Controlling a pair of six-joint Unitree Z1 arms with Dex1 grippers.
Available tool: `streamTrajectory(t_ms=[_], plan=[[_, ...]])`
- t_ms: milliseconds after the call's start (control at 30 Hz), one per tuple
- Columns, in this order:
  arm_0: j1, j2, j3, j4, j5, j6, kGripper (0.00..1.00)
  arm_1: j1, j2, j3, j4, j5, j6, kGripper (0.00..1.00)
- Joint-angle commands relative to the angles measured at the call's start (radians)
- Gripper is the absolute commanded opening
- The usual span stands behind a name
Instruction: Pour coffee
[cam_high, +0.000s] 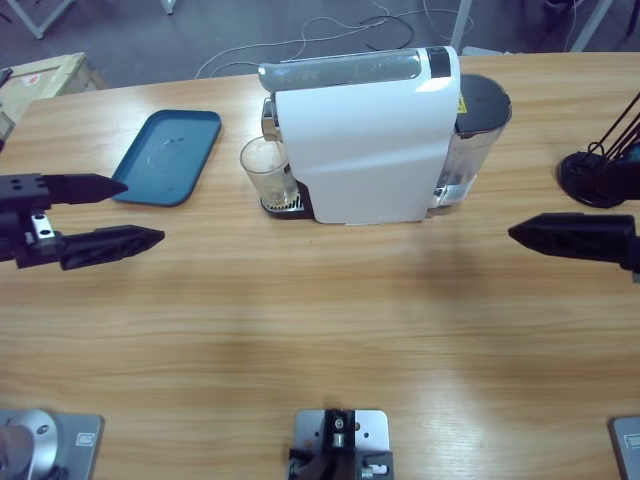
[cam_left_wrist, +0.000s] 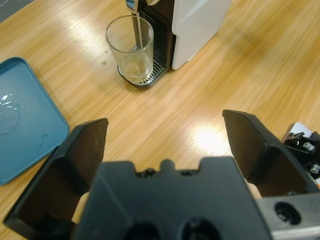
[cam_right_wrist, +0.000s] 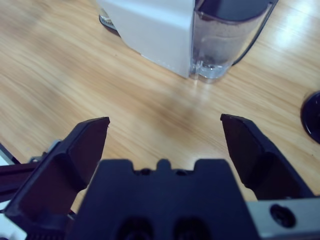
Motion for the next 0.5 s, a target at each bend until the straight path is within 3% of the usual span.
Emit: streamTrajectory(t_ms=[33,500], plan=[[-0.013,-0.040,0.041,0.032,-0.016,-0.004,0.991,0.011,-0.002,0.035,-0.027,0.003,-0.012,1.000],[-0.015,-0.050,0.040,0.070,-0.015,0.013,1.000,0.011,0.002,0.035,-0.025,0.008,-0.019,1.000]])
